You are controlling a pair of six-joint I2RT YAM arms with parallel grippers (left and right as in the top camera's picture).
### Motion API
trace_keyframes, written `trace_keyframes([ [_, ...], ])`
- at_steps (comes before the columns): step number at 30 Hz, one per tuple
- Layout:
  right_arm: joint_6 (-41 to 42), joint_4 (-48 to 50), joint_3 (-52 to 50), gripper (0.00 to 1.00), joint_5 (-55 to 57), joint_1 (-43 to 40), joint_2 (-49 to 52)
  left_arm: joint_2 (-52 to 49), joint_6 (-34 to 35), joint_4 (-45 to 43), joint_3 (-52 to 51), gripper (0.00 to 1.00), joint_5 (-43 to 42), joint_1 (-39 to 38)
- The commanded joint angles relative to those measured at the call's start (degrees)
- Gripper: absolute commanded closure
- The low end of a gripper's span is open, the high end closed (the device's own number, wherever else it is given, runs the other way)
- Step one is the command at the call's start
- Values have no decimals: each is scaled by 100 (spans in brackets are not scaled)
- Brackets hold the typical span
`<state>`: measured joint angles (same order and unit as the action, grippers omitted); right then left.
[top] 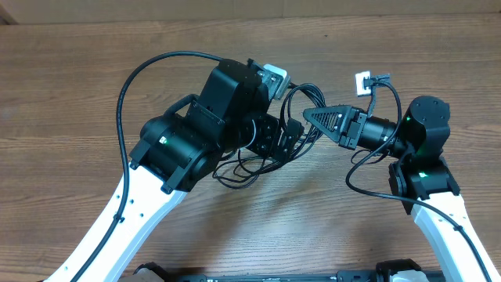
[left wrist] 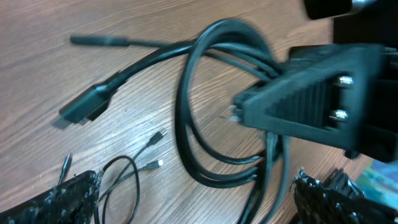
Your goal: Untangle cables
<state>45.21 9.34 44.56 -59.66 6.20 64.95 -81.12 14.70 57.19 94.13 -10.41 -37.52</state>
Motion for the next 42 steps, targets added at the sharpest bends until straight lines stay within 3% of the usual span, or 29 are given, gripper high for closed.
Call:
trace_keyframes([
  [1,57,313,42,96,-358,15,-37,-26,382,-4,52,0,251,0],
  [12,299,599,42,97,-695,17,-37,-472,765,-96,52,0,87,-2],
  [15,302,599,42,96,-706,17,-37,-514,765,-201,52,11,-15,-2],
  [20,299,597,42,96,-815,17,-37,-514,765,-387,52,20,-17,-2],
  [23,328,595,42,96,-822,17,-37,-514,765,-424,52,57,-17,-2],
  [25,444,597,42,96,-822,17,-37,-514,765,-424,52,70,-37,-2],
  [29,450,595,42,96,-850,17,-37,-514,761,-474,52,83,-212,-2],
  [31,450,592,42,96,-866,17,-37,-514,761,-476,52,96,-212,-2],
  [33,448,549,42,96,-863,17,-37,-514,680,-474,52,96,-214,-2],
  [36,442,398,42,95,-859,15,-37,-498,22,-472,52,96,-437,-2],
  [39,422,313,42,59,-859,15,-35,-437,-219,-413,52,96,-437,2],
  [41,422,313,42,23,-859,15,-35,-345,-407,-348,52,96,-376,11],
  [42,422,313,42,17,-859,15,-35,-308,-448,-310,52,96,-313,20],
])
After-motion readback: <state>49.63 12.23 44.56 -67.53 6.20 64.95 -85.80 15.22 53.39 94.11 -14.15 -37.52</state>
